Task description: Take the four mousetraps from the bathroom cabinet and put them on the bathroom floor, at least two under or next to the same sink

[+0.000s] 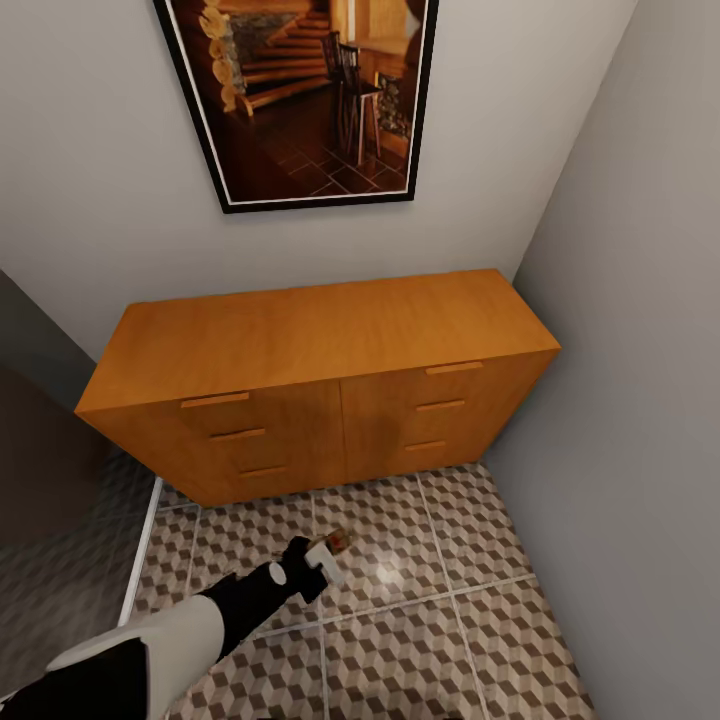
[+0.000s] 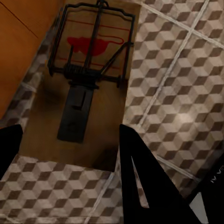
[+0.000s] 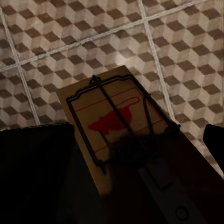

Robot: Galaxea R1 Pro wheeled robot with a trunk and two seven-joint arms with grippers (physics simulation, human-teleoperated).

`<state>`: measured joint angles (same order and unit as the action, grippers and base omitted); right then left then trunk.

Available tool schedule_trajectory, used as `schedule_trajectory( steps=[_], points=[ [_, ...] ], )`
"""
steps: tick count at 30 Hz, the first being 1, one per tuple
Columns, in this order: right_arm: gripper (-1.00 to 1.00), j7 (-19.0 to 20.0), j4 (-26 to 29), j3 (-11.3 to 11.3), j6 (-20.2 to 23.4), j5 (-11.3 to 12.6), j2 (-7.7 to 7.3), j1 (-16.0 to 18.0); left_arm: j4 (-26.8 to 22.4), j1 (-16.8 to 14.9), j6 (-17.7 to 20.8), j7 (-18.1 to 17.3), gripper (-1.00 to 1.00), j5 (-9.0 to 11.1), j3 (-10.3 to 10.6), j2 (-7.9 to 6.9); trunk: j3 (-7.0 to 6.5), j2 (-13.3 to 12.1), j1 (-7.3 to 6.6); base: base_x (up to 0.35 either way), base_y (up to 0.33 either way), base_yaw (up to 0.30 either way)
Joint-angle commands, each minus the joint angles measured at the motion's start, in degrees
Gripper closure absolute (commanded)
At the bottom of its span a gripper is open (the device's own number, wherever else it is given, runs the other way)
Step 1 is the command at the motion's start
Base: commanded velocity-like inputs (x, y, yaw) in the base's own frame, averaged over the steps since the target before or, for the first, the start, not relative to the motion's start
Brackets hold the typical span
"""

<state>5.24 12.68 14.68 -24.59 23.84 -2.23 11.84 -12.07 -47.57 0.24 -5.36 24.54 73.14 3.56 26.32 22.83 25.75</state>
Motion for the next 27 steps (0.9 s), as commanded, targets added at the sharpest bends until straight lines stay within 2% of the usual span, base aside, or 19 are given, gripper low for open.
schedule_trajectory(
  steps=[1,5,7,9,10,13,14,17,19,22,25,27],
  points=[
    [1.0,0.38,0.88,0.26,-0.18,0.57,-0.52,0.03,1.82,0.76,-1.13,0.02,1.0,0.25,0.25,0.0,0.07,0.09,0.03,0.0,0.0,0.0],
    [1.0,0.33,3.14,0.26,-0.02,-1.01,-1.43,0.03,6.49,2.77,-3.68,0.05,1.0,0.42,0.2,-0.09,0.07,0.09,0.03,0.0,0.0,0.0],
    [1.0,0.22,4.15,0.26,0.08,-3.53,-1.65,0.03,9.26,4.02,-4.63,0.07,1.0,1.06,0.18,-0.11,0.07,0.09,0.03,0.0,0.0,0.0],
    [1.0,0.11,4.86,0.22,0.25,-6.73,-1.73,0.04,11.56,5.22,-5.9,0.08,1.0,2.81,0.12,-0.12,0.07,0.09,0.03,0.0,0.0,0.0],
    [1.0,0.08,4.97,0.21,0.32,-7.48,-1.75,0.06,12.08,5.53,-6.3,0.08,1.0,3.46,0.11,-0.12,0.07,0.09,0.03,0.0,0.0,0.0],
    [1.0,-0.02,5.98,0.18,0.94,-10.28,-1.74,0.14,14.46,7.5,-9.38,0.08,1.0,8.46,0.08,-0.36,0.07,0.09,0.03,0.0,0.0,0.0],
    [1.0,-0.02,6.29,0.18,1.17,-10.5,-1.76,0.15,14.72,7.85,-9.94,0.08,1.0,9.33,0.08,-0.49,0.07,0.09,0.03,0.0,0.0,0.0],
    [1.0,-0.11,9.41,0.18,4.35,-11.18,-1.8,0.19,15.55,10.01,-13.41,0.09,1.0,13.65,0.08,-1.68,0.07,0.09,0.03,0.0,0.0,0.0],
    [1.0,-0.31,11.28,0.17,6.85,-11.31,-1.8,0.24,15.74,11.2,-15.27,0.09,1.0,15.1,0.08,-2.28,0.07,0.09,0.03,0.0,0.0,0.0],
    [1.0,-1.51,14.08,0.17,10.64,-11.41,-1.81,0.38,15.9,13.33,-21.92,0.28,1.0,17.17,0.07,-3.65,0.07,0.09,0.03,0.0,0.0,0.0],
    [1.0,-3.21,16.37,0.17,11.74,-11.49,-1.81,0.56,16.0,14.91,-27.72,0.46,1.0,18.53,0.02,-4.4,0.07,0.09,0.03,0.0,0.0,0.0],
    [1.0,-4.09,17.74,0.17,12.1,-11.72,-1.81,0.66,16.07,15.95,-30.01,0.58,1.0,19.98,0.0,-4.63,0.07,0.09,0.03,0.0,0.0,0.0]
  ],
)
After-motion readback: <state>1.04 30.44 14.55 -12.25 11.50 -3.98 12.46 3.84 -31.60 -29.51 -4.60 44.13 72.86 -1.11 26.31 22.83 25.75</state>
